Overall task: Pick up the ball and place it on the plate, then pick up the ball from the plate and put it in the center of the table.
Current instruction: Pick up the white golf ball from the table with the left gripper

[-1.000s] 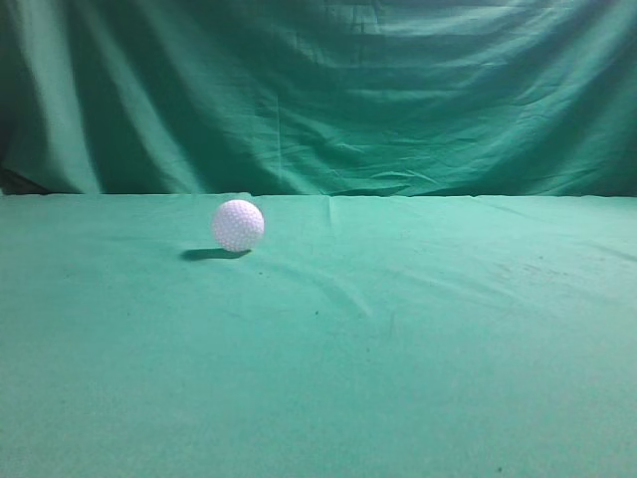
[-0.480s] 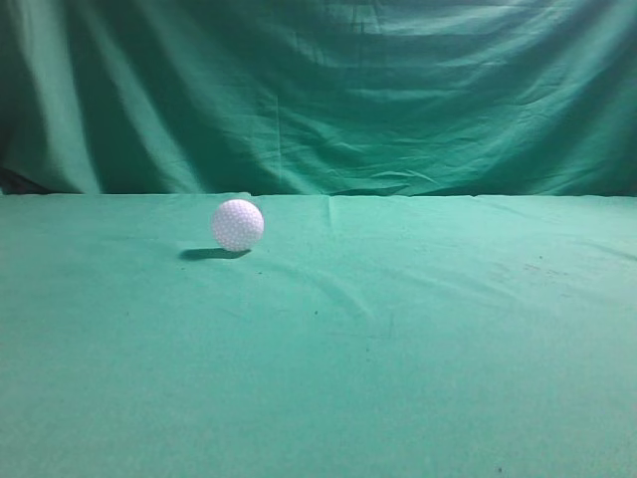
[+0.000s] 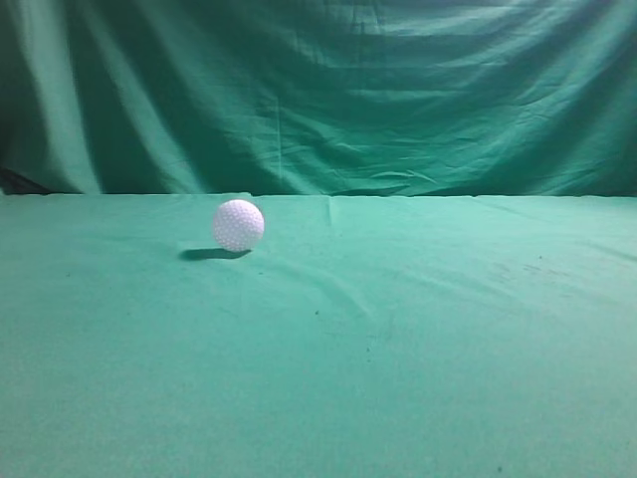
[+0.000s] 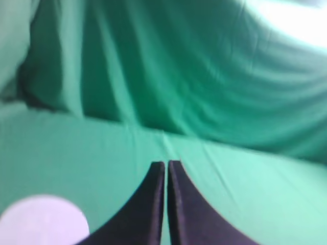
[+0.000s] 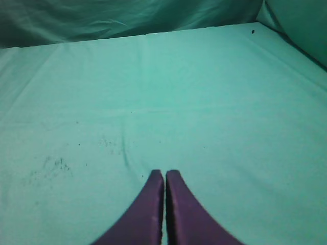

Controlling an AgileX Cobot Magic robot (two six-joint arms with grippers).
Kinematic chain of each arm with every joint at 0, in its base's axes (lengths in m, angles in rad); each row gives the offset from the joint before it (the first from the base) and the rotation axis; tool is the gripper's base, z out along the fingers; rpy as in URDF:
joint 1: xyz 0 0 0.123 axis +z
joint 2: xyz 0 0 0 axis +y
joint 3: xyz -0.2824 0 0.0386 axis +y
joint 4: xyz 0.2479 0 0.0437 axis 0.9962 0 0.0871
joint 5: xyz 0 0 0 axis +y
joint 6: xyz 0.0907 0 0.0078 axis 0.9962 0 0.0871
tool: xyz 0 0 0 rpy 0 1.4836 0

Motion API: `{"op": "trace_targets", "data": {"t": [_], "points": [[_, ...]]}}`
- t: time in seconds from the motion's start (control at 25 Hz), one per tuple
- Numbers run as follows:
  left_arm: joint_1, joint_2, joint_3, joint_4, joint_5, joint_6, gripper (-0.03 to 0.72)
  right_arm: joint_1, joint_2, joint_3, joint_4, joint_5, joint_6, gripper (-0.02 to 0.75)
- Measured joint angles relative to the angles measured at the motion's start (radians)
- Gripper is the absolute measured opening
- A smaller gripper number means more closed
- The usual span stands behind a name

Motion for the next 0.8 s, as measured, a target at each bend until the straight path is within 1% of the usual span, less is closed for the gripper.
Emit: {"op": "trace_targets", "data": {"t": [0.12,0.24,0.4,0.48,0.52,0.56,0.64,0.72,0.76,0.8], "points": [[-0.059,0.136,-0.002,0.008,0.0,-0.022,0.0,0.0,0.0,0.0,0.0,0.0,0.0,0.0],[-0.103,0.256,-0.002,0.017,-0.061,-0.028,0.0,0.0,0.0,0.0,0.0,0.0,0.0,0.0],[-0.111,0.389,-0.007,0.032,-0.175,-0.082,0.0,0.0,0.0,0.0,0.0,0.0,0.0,0.0],[-0.113,0.452,-0.041,0.116,-0.189,-0.146,0.0,0.0,0.0,0.0,0.0,0.0,0.0,0.0],[-0.116,0.49,-0.066,0.201,-0.183,-0.198,0.0,0.0,0.0,0.0,0.0,0.0,0.0,0.0],[-0.127,0.53,-0.099,0.315,-0.169,-0.283,0.0,0.0,0.0,0.0,0.0,0.0,0.0,0.0],[-0.159,0.611,-0.161,0.581,-0.159,-0.501,0.0,0.0,0.0,0.0,0.0,0.0,0.0,0.0],[-0.201,0.711,-0.227,0.9,-0.183,-0.732,0.0,0.0,0.0,0.0,0.0,0.0,0.0,0.0],[-0.216,0.756,-0.262,1.052,-0.216,-0.857,0.0,0.0,0.0,0.0,0.0,0.0,0.0,0.0],[-0.223,0.813,-0.294,1.171,-0.265,-0.958,0.0,0.0,0.0,0.0,0.0,0.0,0.0,0.0]]}}
